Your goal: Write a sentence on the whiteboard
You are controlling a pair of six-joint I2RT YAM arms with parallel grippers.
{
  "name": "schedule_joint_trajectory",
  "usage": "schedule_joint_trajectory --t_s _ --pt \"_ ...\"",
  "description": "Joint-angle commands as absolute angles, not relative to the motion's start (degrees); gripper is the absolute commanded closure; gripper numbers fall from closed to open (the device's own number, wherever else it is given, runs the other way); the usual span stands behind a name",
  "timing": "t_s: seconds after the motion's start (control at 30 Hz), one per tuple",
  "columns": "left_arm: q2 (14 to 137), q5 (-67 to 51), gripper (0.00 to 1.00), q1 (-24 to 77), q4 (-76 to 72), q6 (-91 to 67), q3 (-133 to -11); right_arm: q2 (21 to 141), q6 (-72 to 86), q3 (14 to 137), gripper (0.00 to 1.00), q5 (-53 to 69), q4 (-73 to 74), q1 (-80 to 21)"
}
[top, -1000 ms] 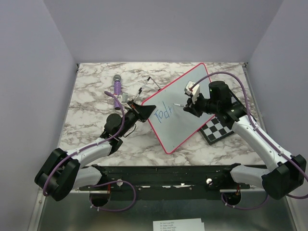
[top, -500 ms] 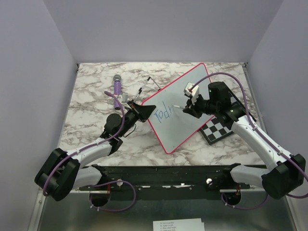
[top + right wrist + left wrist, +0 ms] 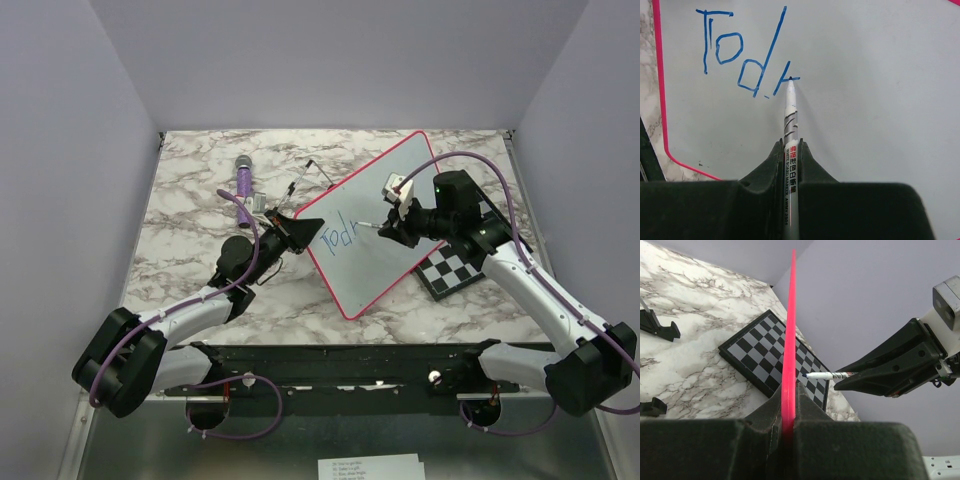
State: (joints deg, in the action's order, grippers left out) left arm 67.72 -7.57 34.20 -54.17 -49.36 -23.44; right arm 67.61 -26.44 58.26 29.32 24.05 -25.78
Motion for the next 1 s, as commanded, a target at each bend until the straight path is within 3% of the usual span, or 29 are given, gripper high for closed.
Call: schedule_joint_trajectory --t_s 0.0,0.97 --pt "67.1 -9.1 1.00 33.9 -63.7 -50.8 -24.8 68.0 -26.9 57.7 0.99 31.5 23.2 -25.6" --pt "66.8 -9.1 1.00 33.9 -64.3 -51.2 -24.3 68.7 -26.5 57.2 1.00 32.9 23.0 -25.7"
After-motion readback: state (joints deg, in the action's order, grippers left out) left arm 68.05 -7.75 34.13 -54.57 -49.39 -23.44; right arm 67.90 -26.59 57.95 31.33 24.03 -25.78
